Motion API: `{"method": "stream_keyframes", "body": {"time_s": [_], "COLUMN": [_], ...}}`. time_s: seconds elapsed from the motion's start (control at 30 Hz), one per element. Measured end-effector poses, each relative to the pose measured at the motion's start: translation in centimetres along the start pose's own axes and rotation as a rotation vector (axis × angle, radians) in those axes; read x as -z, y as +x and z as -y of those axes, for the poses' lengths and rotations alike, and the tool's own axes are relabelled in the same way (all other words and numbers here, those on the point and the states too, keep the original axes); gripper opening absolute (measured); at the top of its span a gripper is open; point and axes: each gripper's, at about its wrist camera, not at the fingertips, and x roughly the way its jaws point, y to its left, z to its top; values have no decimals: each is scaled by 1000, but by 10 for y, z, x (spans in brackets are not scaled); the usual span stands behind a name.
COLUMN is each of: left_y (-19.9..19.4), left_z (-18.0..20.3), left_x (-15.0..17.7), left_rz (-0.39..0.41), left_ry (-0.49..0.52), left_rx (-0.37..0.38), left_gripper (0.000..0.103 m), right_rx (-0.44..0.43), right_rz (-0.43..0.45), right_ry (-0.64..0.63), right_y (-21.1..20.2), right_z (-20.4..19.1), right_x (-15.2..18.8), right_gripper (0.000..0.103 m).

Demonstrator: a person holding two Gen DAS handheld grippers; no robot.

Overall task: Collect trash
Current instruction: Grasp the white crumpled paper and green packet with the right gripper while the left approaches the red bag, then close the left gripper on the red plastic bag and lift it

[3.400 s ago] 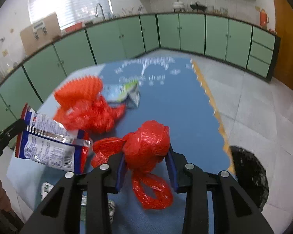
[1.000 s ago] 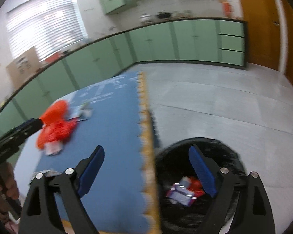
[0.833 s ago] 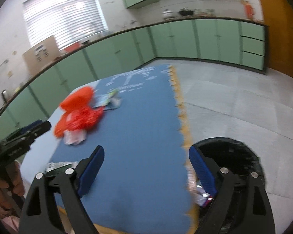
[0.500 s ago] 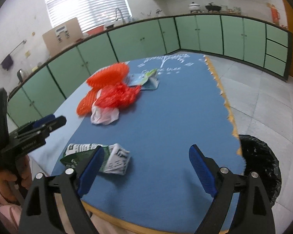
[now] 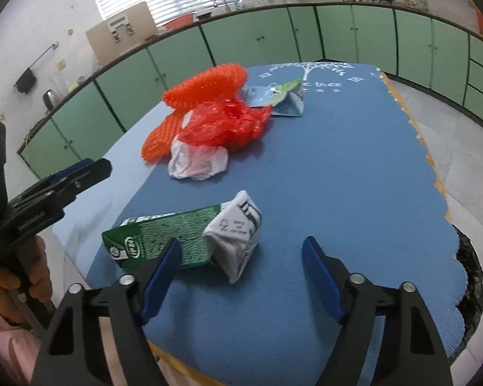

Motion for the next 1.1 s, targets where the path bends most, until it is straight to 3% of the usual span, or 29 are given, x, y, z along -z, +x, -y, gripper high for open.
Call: {"method": "stream_keyframes", "body": {"time_s": [0.07, 0.17, 0.4, 0.5, 0.57, 1.1], "left_y": [2, 5, 7, 7, 7, 37], "left_z": [1, 1, 2, 3, 3, 41], "left_x": [1, 1, 1, 1, 0, -30], "left_rz": [-6, -12, -16, -15, -15, -2], "left_ry": [1, 1, 5, 8, 4, 29], "left_rx": [-1, -3, 0, 0, 3, 111], "left_gripper": [65, 65, 66, 66, 66, 64], "right_rx": [-41, -63, -45, -49, -48, 69], "right_rz": [-3, 2, 10, 18, 37, 116], "right_ry": [4, -4, 36, 29, 40, 145], "right_y": [1, 0, 3, 5, 1, -23], "right_z": [-1, -4, 1, 0, 2, 50], "right_x": [-2, -5, -14, -18, -22, -34], "right_gripper": [53, 45, 47, 36, 21, 18]}}
